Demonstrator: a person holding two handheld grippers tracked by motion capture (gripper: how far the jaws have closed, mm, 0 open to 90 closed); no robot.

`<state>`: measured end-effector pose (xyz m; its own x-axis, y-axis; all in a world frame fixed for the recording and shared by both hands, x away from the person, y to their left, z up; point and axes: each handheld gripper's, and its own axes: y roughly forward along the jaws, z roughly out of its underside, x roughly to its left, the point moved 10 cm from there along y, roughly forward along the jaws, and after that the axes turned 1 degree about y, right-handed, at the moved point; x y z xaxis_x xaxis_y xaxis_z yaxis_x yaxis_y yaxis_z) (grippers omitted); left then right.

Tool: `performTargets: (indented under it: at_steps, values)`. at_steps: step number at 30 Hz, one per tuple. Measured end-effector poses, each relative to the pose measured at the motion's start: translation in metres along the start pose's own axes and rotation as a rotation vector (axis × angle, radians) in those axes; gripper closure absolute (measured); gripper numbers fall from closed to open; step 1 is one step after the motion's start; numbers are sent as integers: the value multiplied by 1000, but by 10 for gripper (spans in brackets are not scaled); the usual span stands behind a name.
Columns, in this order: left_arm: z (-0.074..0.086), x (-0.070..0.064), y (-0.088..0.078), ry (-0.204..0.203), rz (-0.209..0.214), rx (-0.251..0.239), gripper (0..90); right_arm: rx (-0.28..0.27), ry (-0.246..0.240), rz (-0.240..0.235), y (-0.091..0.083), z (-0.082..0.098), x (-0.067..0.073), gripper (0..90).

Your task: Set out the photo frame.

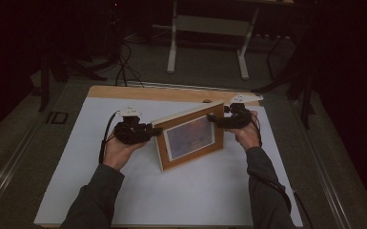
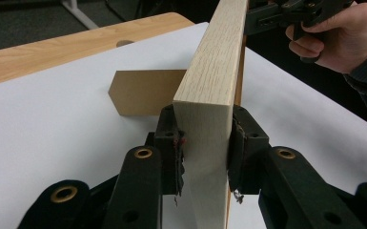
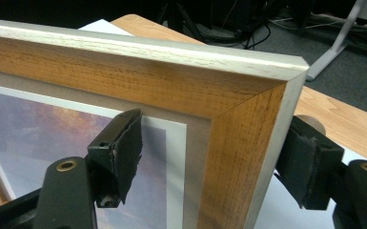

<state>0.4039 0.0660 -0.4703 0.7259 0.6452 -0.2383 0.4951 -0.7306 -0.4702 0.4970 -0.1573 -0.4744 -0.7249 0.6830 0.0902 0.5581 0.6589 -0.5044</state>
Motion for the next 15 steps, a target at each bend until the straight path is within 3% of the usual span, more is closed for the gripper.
performTargets:
  at_steps: [7, 15]
  values:
    - [-2, 3, 2, 4, -10, 7, 703, -20, 58, -27, -3, 0, -7, 357]
    - [-4, 6, 4, 10, -4, 14, 702, -21, 72, -27, -6, 1, -10, 425]
